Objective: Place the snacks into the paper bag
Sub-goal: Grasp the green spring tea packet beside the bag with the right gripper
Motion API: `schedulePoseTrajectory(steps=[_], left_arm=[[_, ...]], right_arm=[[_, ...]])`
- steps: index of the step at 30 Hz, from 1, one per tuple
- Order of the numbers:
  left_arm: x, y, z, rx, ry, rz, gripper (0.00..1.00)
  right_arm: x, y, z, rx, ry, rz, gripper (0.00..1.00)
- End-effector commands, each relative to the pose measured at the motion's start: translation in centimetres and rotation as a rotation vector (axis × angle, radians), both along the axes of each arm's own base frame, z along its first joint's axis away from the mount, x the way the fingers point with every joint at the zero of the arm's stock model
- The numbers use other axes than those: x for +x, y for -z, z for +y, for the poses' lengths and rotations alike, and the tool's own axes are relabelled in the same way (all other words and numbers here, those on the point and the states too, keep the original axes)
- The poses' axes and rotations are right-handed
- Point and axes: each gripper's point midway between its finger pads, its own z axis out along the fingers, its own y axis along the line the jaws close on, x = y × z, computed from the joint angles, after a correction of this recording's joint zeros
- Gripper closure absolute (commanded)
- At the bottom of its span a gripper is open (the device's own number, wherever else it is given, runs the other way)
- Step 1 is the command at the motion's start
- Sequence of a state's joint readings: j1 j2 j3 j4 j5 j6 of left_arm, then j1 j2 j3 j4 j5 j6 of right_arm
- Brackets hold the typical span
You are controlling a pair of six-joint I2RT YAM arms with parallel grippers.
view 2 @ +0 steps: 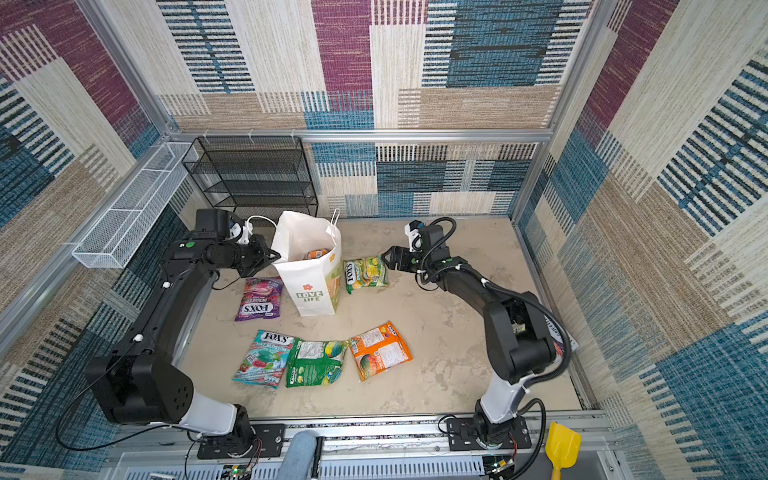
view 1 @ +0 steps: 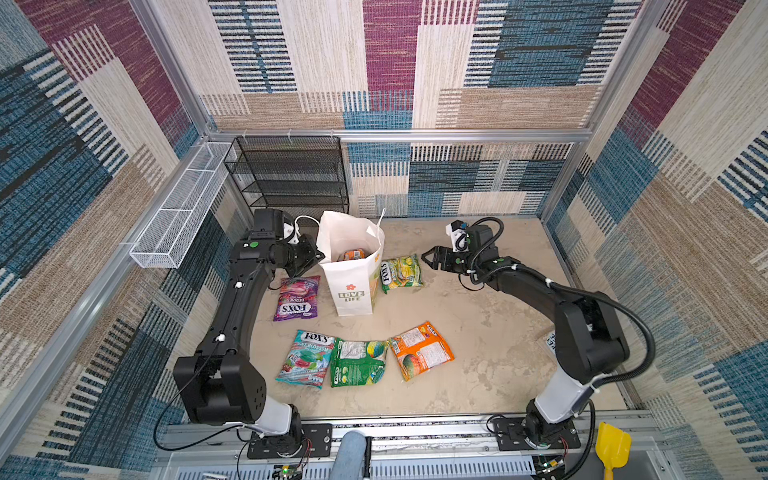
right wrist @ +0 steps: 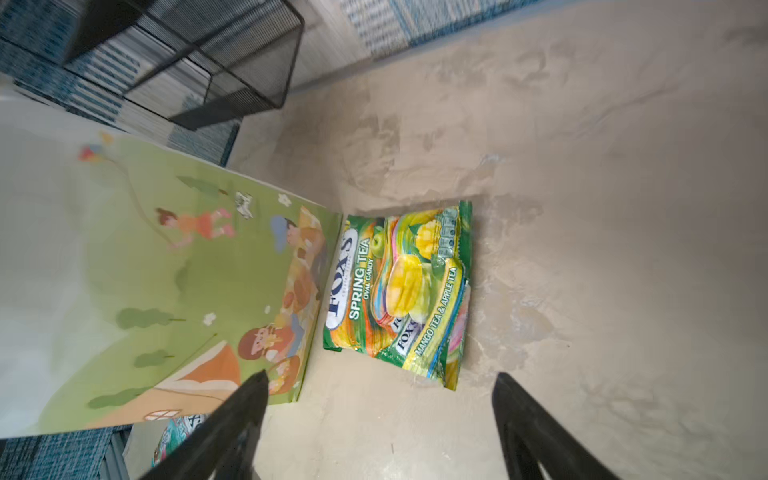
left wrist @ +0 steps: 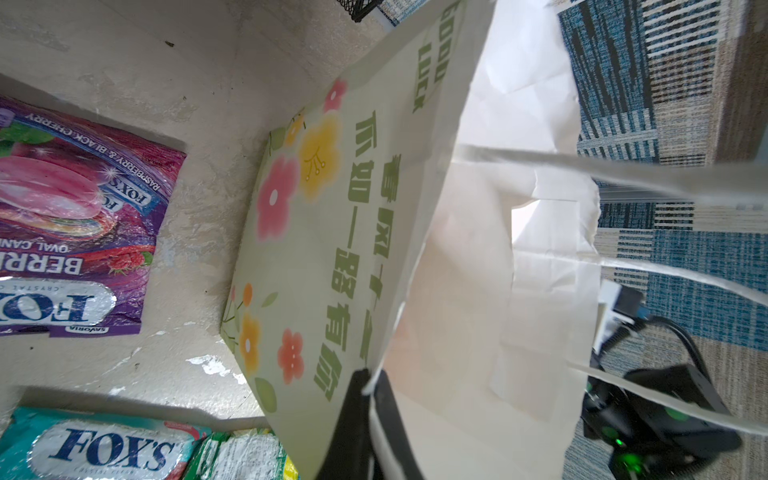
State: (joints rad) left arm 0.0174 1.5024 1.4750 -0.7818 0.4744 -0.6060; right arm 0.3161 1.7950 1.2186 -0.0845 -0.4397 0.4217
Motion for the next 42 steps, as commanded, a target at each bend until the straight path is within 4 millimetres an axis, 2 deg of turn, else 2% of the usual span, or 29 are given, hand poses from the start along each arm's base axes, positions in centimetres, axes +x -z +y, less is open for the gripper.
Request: schedulePoseTrajectory(steps=[1,6,12,15,23,29,34,37,42], left_arm=[[0.4,-0.5,0.1,0.0,-0.006,-0.029,0.98],[0.4,-0.5,0.0,-0.003,-0.005,-0.028,0.98],[0.4,-0.6,0.1,-0.003,-0.005,-0.029,0.98],[0.4,-0.5,0.0,-0.006,-0.002,-0.028,0.98],[0.4,-0.5,0.0,-0.005,-0.005,-0.028,0.98],[0.4,-0.5,0.0,-0.004,-0.005,-0.028,0.98],[0.4,-0.5,0.0,-0.007,-0.004,-0.026,0.98],[0.4,-0.5,0.0,-0.007,-0.003,-0.026,0.98],[0.4,-0.5,-0.1,-0.01,-0.001,-0.026,0.98]], right_arm=[[1.1,1.2,2.0,0.079,-0.079,0.019,0.2],[2.9,4.7,2.4,0.064,-0.056,0.087,0.22],[3.5,8.1,3.2,0.082,-0.074,0.172,0.33],[3.5,9.2,3.3,0.082,-0.07,0.19,0.34],[3.1,11.2,3.6,0.106,-0.081,0.239,0.55],[2.5,11.3,4.3,0.16,-0.099,0.249,0.74],[2.2,9.9,4.6,0.205,-0.111,0.225,0.91],[2.0,8.5,4.7,0.23,-0.118,0.2,0.97],[1.4,5.8,4.4,0.254,-0.111,0.156,1.0]])
